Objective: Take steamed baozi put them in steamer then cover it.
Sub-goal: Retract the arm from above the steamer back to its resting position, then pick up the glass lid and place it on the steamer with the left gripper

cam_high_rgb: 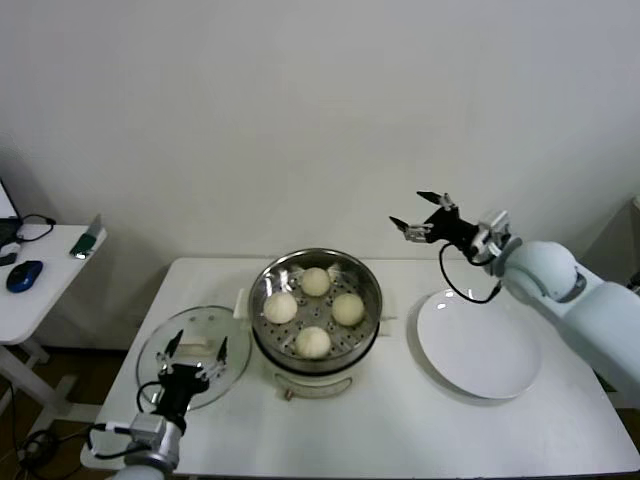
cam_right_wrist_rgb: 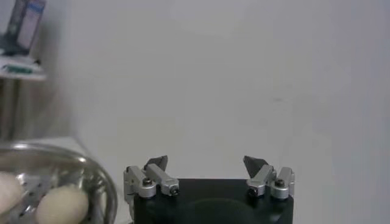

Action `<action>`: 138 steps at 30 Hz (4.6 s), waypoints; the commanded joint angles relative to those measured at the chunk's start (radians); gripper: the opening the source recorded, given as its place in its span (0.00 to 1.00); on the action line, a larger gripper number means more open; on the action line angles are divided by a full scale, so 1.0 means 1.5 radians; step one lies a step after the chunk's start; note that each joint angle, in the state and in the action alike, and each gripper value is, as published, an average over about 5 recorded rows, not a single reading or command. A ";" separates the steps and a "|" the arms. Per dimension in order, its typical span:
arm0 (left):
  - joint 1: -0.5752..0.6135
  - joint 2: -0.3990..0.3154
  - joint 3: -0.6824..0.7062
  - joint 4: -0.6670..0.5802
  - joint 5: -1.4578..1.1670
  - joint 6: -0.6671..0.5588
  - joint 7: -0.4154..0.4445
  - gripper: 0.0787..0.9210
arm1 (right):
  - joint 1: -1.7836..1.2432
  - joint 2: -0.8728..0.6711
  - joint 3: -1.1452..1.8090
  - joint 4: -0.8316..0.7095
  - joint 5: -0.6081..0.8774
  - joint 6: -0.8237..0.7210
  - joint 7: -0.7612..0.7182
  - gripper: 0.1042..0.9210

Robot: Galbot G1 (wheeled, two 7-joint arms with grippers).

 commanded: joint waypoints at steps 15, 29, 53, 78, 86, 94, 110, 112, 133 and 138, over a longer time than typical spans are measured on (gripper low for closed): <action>0.015 0.135 -0.018 0.124 0.777 -0.105 -0.281 0.88 | -0.814 0.360 0.586 0.064 -0.198 0.270 0.017 0.88; -0.042 0.115 0.010 0.284 0.894 -0.103 -0.281 0.88 | -0.831 0.423 0.559 0.088 -0.200 0.289 0.018 0.88; -0.210 0.106 0.047 0.412 0.810 -0.066 -0.222 0.88 | -0.856 0.455 0.556 0.097 -0.226 0.314 0.009 0.88; -0.205 0.087 0.059 0.415 0.807 -0.049 -0.208 0.46 | -0.852 0.475 0.547 0.096 -0.242 0.313 0.012 0.88; -0.196 0.081 0.061 0.408 0.794 -0.042 -0.208 0.19 | -0.849 0.480 0.546 0.095 -0.246 0.315 0.012 0.88; -0.194 0.096 0.051 0.342 0.746 -0.036 -0.206 0.07 | -0.852 0.486 0.547 0.099 -0.255 0.319 0.012 0.88; -0.189 0.234 0.011 0.097 0.599 0.127 -0.047 0.07 | -0.846 0.496 0.560 0.092 -0.299 0.305 0.061 0.88; -0.194 0.240 0.012 0.073 0.609 0.141 -0.034 0.07 | -0.845 0.496 0.560 0.092 -0.299 0.305 0.061 0.88; -0.268 0.119 0.296 -0.115 0.871 0.323 0.158 0.07 | -0.814 0.496 0.554 0.066 -0.313 0.339 0.050 0.88; -0.281 0.056 0.365 -0.093 0.938 0.326 0.167 0.07 | -0.808 0.493 0.554 0.055 -0.309 0.350 0.050 0.88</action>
